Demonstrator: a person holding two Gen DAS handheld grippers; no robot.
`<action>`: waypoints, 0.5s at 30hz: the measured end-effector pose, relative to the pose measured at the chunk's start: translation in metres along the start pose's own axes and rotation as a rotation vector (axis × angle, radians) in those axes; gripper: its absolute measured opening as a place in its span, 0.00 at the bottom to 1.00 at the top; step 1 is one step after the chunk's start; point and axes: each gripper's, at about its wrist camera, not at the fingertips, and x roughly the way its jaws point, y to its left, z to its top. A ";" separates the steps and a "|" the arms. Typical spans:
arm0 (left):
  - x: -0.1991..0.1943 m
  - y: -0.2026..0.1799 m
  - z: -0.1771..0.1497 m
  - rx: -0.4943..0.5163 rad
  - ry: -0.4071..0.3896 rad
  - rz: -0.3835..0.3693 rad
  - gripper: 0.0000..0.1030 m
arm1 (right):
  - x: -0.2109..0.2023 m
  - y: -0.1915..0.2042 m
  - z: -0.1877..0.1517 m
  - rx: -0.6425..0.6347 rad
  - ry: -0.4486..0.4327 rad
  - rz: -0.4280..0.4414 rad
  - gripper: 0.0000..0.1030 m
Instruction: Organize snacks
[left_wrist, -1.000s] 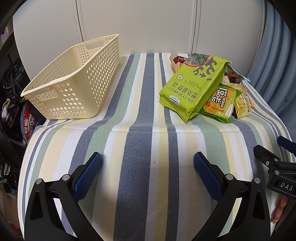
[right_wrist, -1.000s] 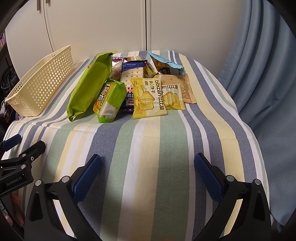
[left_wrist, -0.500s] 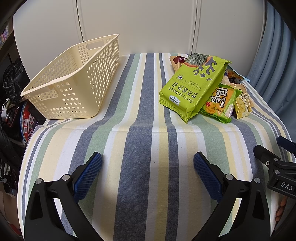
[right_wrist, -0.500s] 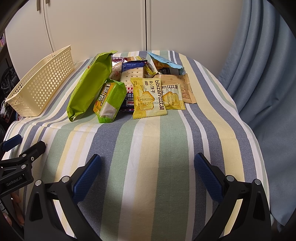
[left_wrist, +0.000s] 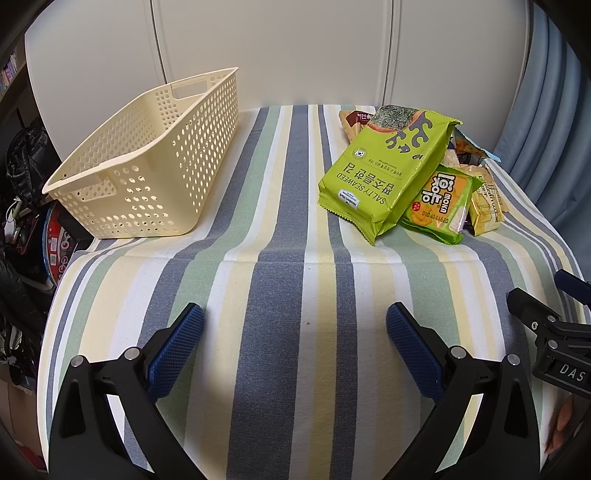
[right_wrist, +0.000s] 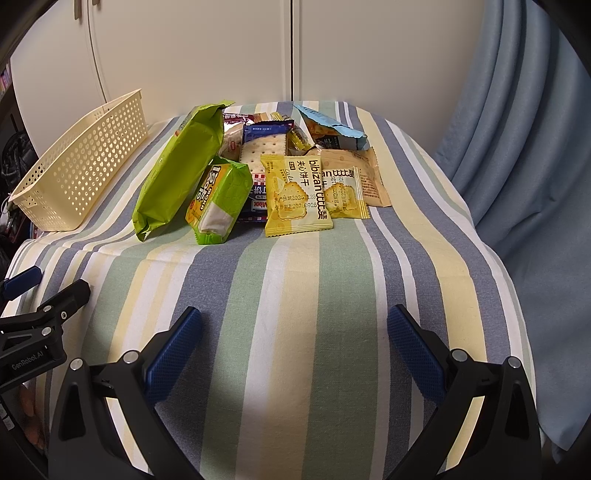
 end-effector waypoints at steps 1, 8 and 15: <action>0.000 0.000 0.000 -0.001 -0.001 -0.002 0.98 | 0.000 -0.001 0.000 0.002 -0.001 0.003 0.95; -0.003 0.007 0.012 0.009 -0.011 -0.065 0.98 | -0.009 -0.014 0.003 0.077 -0.021 0.075 0.95; 0.003 -0.004 0.055 0.110 -0.042 -0.148 0.98 | -0.022 -0.024 0.024 0.068 -0.096 0.053 0.95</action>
